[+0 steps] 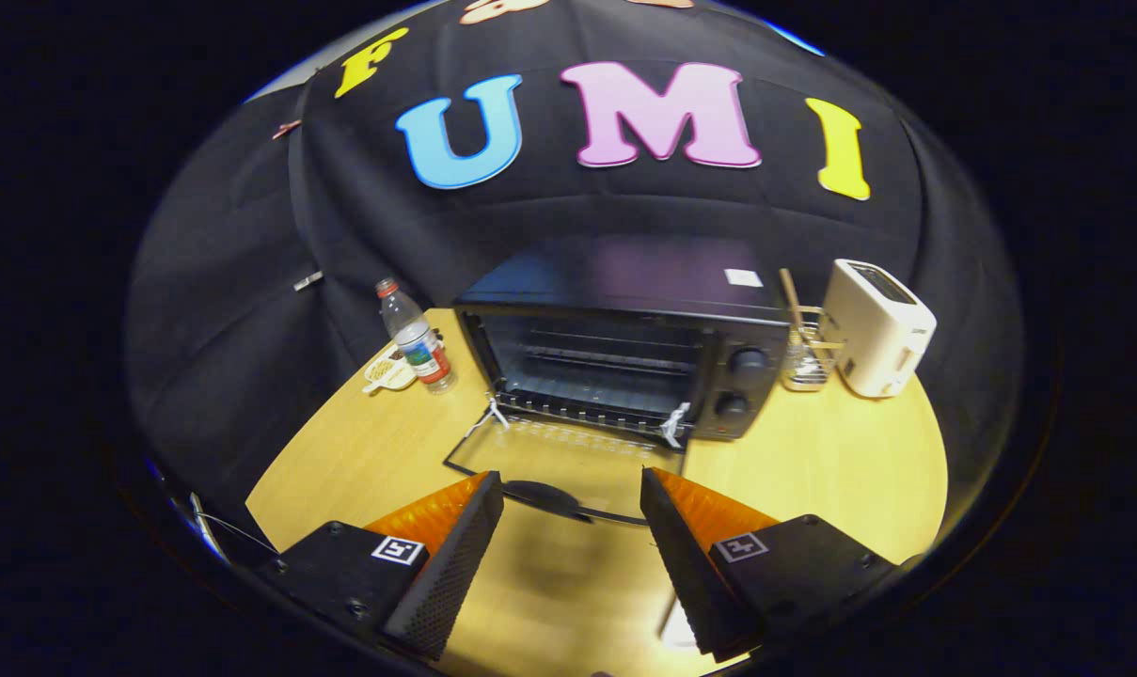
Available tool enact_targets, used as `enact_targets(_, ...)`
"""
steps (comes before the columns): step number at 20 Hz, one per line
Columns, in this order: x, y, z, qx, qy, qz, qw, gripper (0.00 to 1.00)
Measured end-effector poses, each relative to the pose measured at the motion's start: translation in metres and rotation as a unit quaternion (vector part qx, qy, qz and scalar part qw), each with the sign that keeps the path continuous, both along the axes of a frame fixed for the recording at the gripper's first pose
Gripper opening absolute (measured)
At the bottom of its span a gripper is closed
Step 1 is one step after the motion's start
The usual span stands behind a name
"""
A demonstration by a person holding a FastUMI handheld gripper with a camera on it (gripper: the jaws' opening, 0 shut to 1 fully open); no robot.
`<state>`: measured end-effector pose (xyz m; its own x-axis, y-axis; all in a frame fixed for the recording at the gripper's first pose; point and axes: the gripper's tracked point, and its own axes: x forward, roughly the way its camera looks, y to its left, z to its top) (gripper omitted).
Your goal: Open the toaster oven, put the food inside, and close the toaster oven door.
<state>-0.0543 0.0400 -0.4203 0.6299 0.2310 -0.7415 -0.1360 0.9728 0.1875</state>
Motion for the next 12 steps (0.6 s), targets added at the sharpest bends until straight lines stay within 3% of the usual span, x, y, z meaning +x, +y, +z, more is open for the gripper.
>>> enact_targets(3, -0.015, -0.089, 0.006, -0.034, 0.006, -0.039, 0.999, 0.96)
enact_targets(6, -0.043, -0.157, -0.017, -0.082, 0.038, -0.061, 0.994, 0.82)
enact_targets(11, -0.088, -0.205, -0.075, -0.080, 0.125, -0.073, 0.986, 0.86)
enact_targets(12, -0.094, -0.209, -0.088, -0.078, 0.142, -0.076, 0.984, 0.73)
